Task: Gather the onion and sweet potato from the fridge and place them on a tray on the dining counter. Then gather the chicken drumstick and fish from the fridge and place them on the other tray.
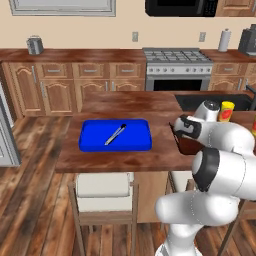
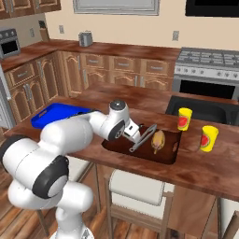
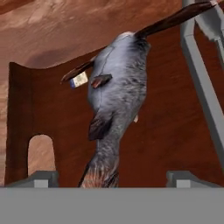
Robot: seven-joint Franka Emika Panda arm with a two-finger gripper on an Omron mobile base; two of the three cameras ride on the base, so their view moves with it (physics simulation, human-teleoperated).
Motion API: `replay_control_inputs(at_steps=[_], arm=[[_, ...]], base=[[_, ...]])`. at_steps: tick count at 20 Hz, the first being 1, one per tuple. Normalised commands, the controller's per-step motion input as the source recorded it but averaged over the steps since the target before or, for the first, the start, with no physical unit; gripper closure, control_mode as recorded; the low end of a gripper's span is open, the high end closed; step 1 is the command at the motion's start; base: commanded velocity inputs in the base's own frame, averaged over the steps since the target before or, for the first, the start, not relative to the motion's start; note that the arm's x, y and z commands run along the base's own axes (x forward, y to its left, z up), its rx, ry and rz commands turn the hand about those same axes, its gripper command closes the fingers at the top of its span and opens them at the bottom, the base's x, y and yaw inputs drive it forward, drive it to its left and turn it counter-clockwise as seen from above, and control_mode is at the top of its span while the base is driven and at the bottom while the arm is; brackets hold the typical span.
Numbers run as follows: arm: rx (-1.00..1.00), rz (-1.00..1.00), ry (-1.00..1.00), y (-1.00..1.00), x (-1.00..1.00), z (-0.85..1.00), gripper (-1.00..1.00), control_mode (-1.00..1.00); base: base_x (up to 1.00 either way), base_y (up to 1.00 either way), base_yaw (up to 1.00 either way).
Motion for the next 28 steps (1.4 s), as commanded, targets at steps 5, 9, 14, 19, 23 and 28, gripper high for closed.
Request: replay_control_inputs(at_steps=[5, 9, 14, 19, 23, 28], arm=[[0.00, 0.00, -0.03, 0.00, -0.29, 0.43, -1.00, -1.00], [0.00, 0.00, 0.00, 0.00, -0.34, 0.51, -1.00, -1.00], [-0.02, 0.00, 0.00, 0.00, -0.44, 0.56, -1.00, -1.00], [-0.06, 0.00, 0.00, 0.01, -0.50, 0.59, -1.00, -1.00], [-0.06, 0.00, 0.00, 0.05, -0.53, 0.61, -1.00, -1.00], [-0.02, 0.00, -0.06, 0.00, -0.64, 0.58, -1.00, -1.00]], base=[[0.00, 0.00, 0.00], [0.00, 0.00, 0.00], [0.00, 0.00, 0.00], [0.00, 0.00, 0.00], [0.00, 0.00, 0.00], [0.00, 0.00, 0.00]])
